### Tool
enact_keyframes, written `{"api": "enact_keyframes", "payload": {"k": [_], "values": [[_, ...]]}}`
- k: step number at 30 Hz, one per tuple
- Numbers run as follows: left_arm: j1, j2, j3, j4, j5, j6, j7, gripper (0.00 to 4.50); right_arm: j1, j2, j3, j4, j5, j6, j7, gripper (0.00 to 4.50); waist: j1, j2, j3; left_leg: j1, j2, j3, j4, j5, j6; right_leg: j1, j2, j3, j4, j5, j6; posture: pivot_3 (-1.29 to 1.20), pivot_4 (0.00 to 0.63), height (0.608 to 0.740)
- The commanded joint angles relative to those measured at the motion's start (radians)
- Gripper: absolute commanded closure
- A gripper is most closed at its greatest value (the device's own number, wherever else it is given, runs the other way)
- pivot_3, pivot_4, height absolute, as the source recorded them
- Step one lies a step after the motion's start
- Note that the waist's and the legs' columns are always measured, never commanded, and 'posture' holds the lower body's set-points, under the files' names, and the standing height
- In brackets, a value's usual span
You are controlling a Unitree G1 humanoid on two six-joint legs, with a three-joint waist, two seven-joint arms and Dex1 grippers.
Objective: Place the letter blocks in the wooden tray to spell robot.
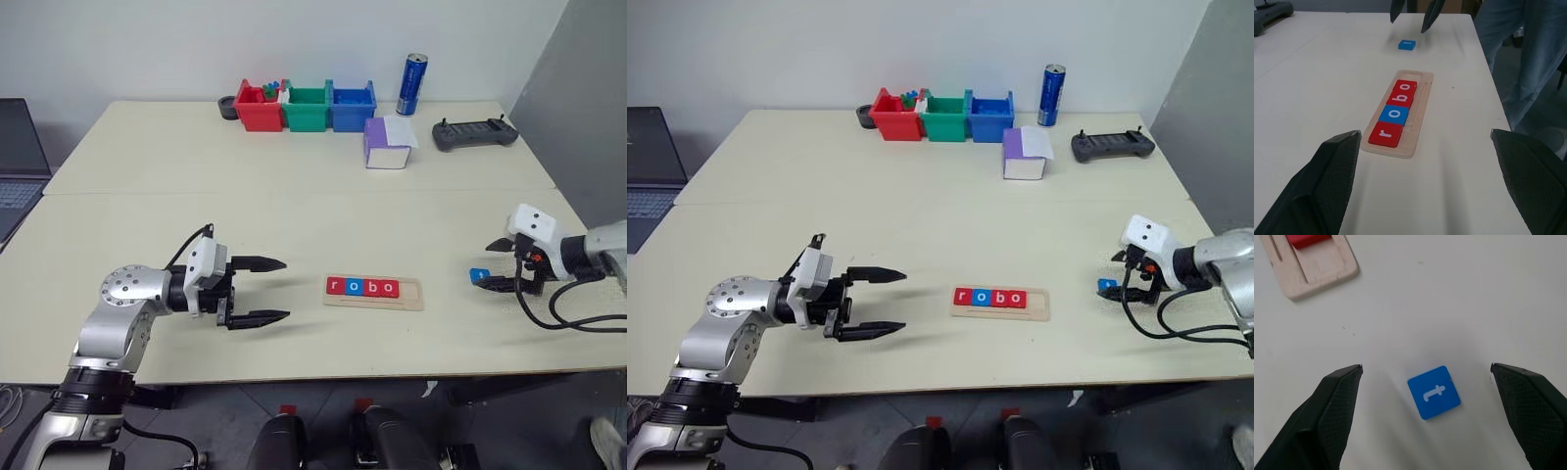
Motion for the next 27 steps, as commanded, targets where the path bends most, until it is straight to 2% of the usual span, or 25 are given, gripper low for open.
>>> {"api": "enact_keyframes", "payload": {"k": [1,8,17,21,27], "values": [[0.023,0.016,0.034,-0.044,-0.013,-0.016,0.010,0.00,-0.084,0.030,0.043,0.177,-0.093,-0.186,0.060,0.04,0.000,0.000,0.000,0.000,0.000,0.000,0.000,0.000,0.000,0.000,0.000,0.000,0.000,0.000,0.000,0.00,0.150,0.740],[0.089,0.027,0.063,-0.090,-0.022,-0.011,0.026,0.00,-0.156,0.080,0.061,0.365,-0.165,-0.339,0.129,0.04,0.004,0.000,0.000,0.000,0.000,0.000,0.000,0.000,0.000,0.000,0.000,0.000,0.000,0.000,0.000,0.00,0.150,0.740],[0.104,0.034,0.078,-0.086,-0.020,-0.016,0.024,0.00,-0.168,0.139,0.056,0.462,-0.226,-0.413,0.123,0.04,0.002,0.000,0.000,0.002,0.000,0.001,0.001,0.000,-0.001,0.002,0.000,0.001,0.002,0.000,0.000,0.00,0.150,0.740],[0.102,0.035,0.081,-0.081,-0.018,-0.018,0.023,0.00,-0.161,0.147,0.055,0.473,-0.233,-0.425,0.133,0.94,0.000,0.000,0.000,0.003,0.001,0.001,0.001,0.000,-0.001,0.003,0.000,0.001,0.003,0.000,0.000,0.00,0.150,0.740],[0.100,0.040,0.081,-0.070,-0.017,-0.023,0.015,0.00,-0.164,0.130,0.044,0.441,-0.227,-0.435,0.156,3.01,0.001,0.000,0.000,0.003,0.000,0.001,0.009,0.000,0.000,0.002,-0.001,0.001,0.010,0.000,0.000,0.00,0.150,0.740]]}}
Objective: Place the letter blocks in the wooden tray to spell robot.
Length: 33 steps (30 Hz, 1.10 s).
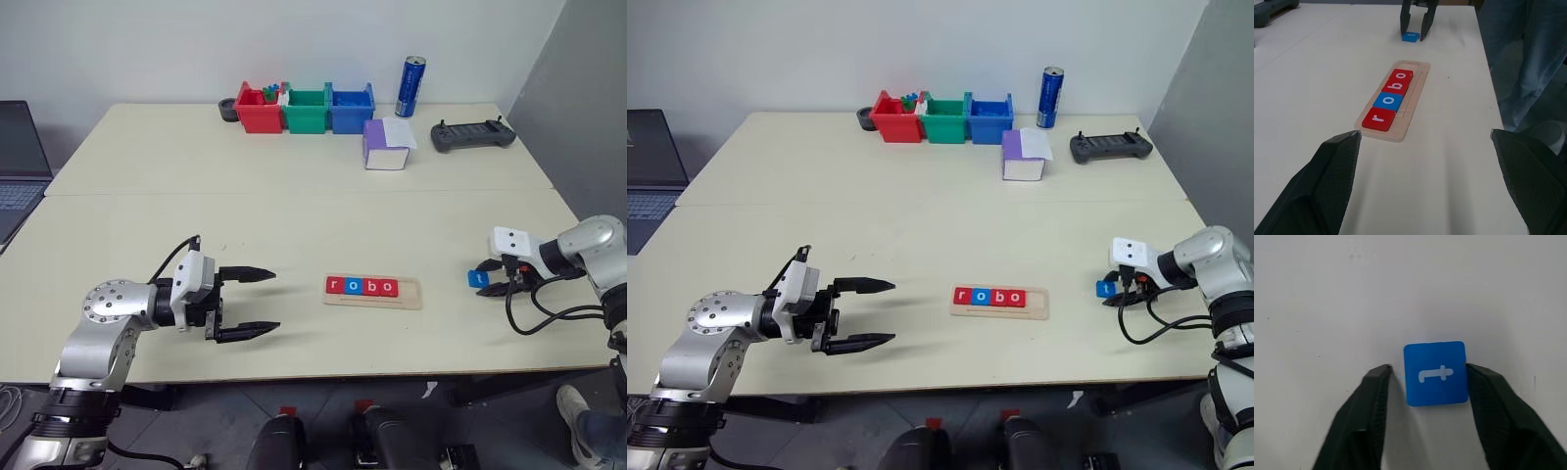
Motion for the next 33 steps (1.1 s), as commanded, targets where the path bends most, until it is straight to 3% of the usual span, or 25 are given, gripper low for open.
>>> {"api": "enact_keyframes", "payload": {"k": [1,13,21,33], "values": [[-0.002,0.015,0.028,-0.003,-0.014,-0.021,-0.004,0.00,-0.012,-0.019,-0.025,-0.057,-0.002,0.003,0.018,3.04,0.000,0.000,0.000,0.000,0.000,0.000,0.001,0.000,0.000,0.000,0.000,0.000,0.001,0.000,0.000,0.00,0.150,0.740],[-0.004,0.000,0.012,0.014,-0.009,-0.041,0.003,0.00,0.089,0.055,-0.035,-0.657,0.041,0.420,-0.048,3.04,0.006,0.000,0.000,0.000,0.001,-0.001,0.000,0.000,0.000,-0.002,0.000,-0.001,0.006,-0.001,-0.002,0.00,0.150,0.740],[0.001,0.000,0.009,-0.011,-0.013,-0.027,0.014,0.00,0.121,0.077,0.013,-0.788,0.037,0.553,-0.062,3.04,0.014,0.000,0.000,-0.001,0.000,-0.001,0.000,0.000,0.000,-0.002,-0.001,-0.001,0.005,-0.001,-0.002,0.00,0.150,0.740],[0.001,0.006,0.010,-0.047,-0.021,0.001,0.031,0.00,0.097,0.113,0.062,-0.822,0.035,0.644,-0.080,3.04,0.016,0.000,0.000,-0.001,0.000,-0.001,0.000,0.000,0.000,-0.003,-0.001,-0.001,0.005,-0.001,-0.002,0.00,0.150,0.740]]}}
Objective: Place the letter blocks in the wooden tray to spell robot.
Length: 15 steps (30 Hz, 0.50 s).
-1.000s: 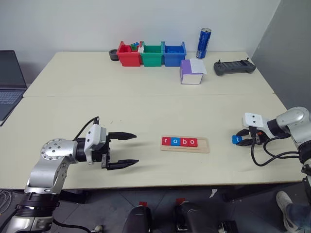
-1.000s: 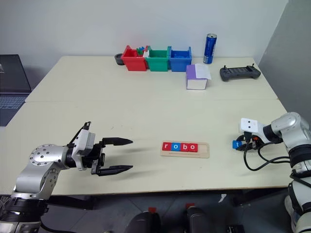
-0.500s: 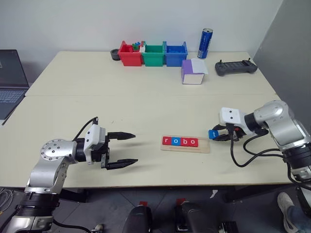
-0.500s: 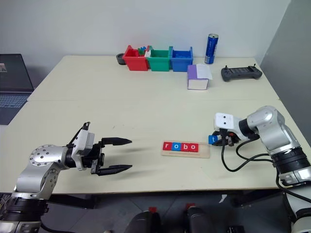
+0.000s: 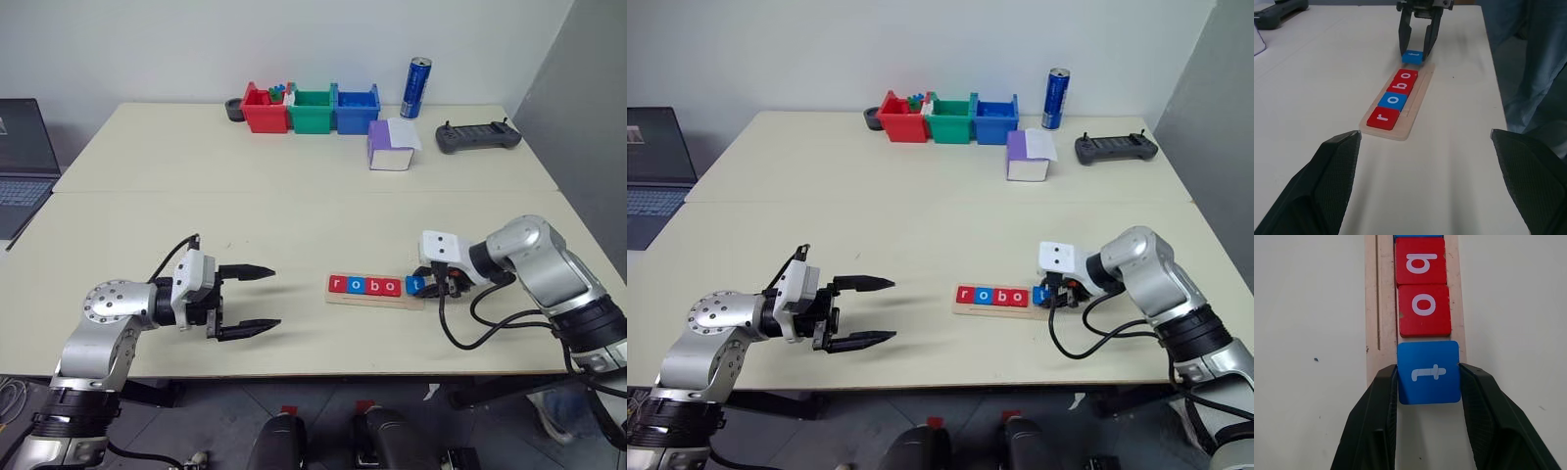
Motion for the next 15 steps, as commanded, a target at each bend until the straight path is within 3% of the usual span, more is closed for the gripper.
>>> {"api": "enact_keyframes", "payload": {"k": [1,15], "values": [[0.001,0.008,0.014,-0.037,-0.020,0.009,0.009,0.00,-0.027,0.002,-0.005,-0.032,0.013,0.025,0.001,3.04,0.000,0.000,0.000,0.000,0.000,0.000,0.000,0.000,0.000,0.000,0.000,0.000,0.000,0.000,0.000,0.00,0.150,0.740],[-0.003,0.009,0.016,-0.061,-0.022,0.032,0.026,0.00,-0.042,0.005,0.022,-0.007,0.013,0.031,0.001,3.04,0.000,0.000,0.000,0.000,0.000,0.000,0.000,0.000,0.000,0.000,0.000,0.000,0.000,0.000,0.000,0.00,0.150,0.740]]}}
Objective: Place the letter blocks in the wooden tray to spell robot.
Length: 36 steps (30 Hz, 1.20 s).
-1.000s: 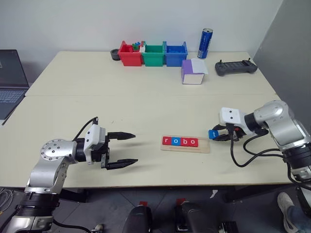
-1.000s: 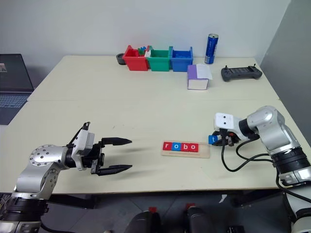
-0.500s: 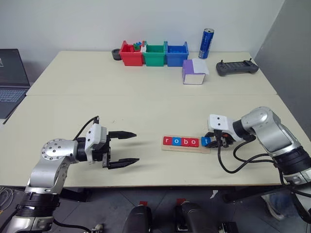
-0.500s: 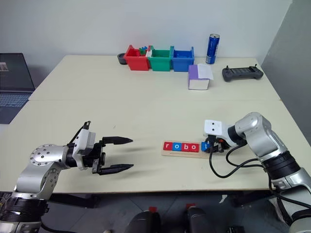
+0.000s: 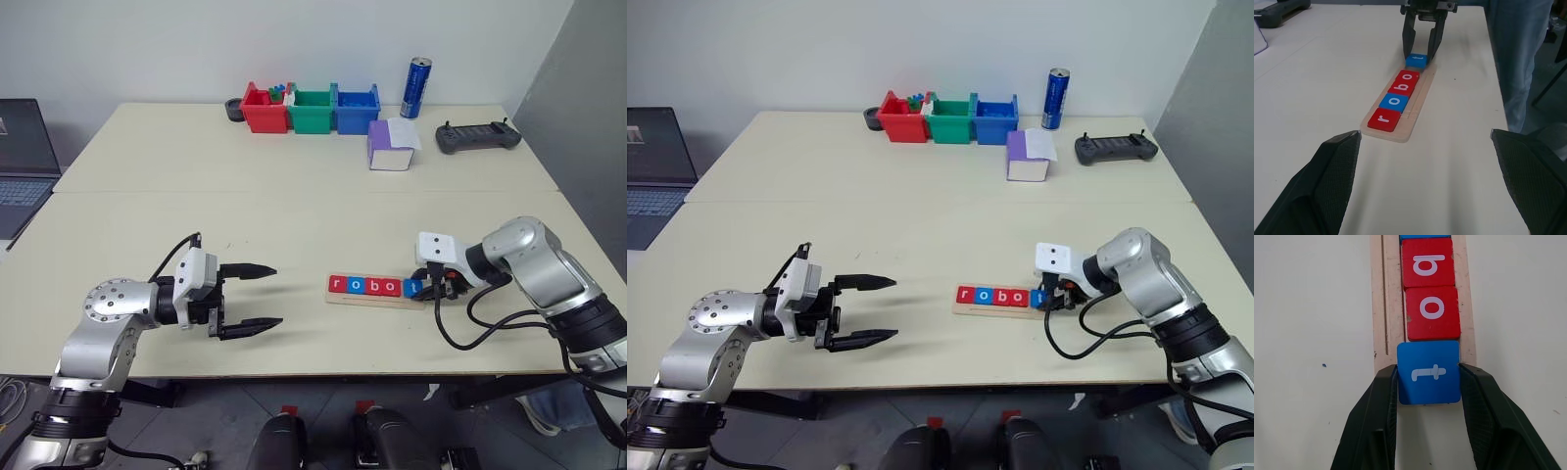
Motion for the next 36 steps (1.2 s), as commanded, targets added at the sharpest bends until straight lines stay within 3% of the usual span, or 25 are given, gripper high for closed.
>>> {"api": "enact_keyframes", "payload": {"k": [1,12,21,36], "values": [[-0.003,0.009,0.017,-0.034,-0.021,0.000,0.005,0.00,-0.035,0.004,-0.005,-0.005,0.004,-0.008,0.000,3.04,0.000,0.000,0.000,0.000,0.000,0.000,0.000,0.000,0.000,0.000,0.000,0.000,0.000,0.000,0.000,0.00,0.150,0.740],[-0.002,0.011,0.021,-0.039,-0.021,0.002,0.011,0.00,-0.051,0.019,0.003,0.018,0.001,-0.024,-0.012,3.04,0.001,0.000,0.000,0.000,0.000,0.000,0.000,0.000,0.000,0.000,0.000,0.000,0.000,0.000,0.000,0.00,0.150,0.740],[-0.007,0.011,0.018,-0.035,-0.022,0.003,0.008,0.00,-0.070,0.010,-0.035,-0.015,0.039,0.010,-0.001,0.06,0.001,0.000,0.000,0.000,0.000,0.000,0.000,0.000,0.000,0.000,0.000,0.000,0.000,0.000,0.000,0.00,0.150,0.740],[-0.013,0.012,0.016,-0.026,-0.023,0.002,-0.001,0.00,0.006,-0.103,-0.196,-0.089,0.152,0.090,-0.048,0.03,0.008,0.000,0.000,0.000,0.000,0.000,0.000,0.000,0.000,0.000,0.000,0.000,-0.001,0.000,0.000,0.00,0.150,0.740]]}}
